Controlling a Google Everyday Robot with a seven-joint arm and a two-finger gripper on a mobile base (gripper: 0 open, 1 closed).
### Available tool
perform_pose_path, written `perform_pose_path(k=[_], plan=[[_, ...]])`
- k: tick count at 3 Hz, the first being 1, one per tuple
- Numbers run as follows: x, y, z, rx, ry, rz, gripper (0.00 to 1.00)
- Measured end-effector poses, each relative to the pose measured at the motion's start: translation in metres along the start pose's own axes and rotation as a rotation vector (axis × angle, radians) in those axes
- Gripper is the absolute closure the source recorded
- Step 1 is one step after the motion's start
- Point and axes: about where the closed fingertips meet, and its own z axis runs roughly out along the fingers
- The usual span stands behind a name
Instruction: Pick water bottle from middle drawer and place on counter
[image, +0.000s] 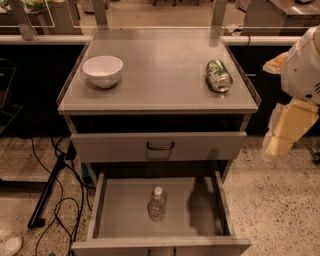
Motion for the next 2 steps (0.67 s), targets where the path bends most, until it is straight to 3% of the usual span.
perform_pose_path(k=[2], plan=[[0.002,0.006,0.057,-0.033,-0.004,-0.054,0.0]])
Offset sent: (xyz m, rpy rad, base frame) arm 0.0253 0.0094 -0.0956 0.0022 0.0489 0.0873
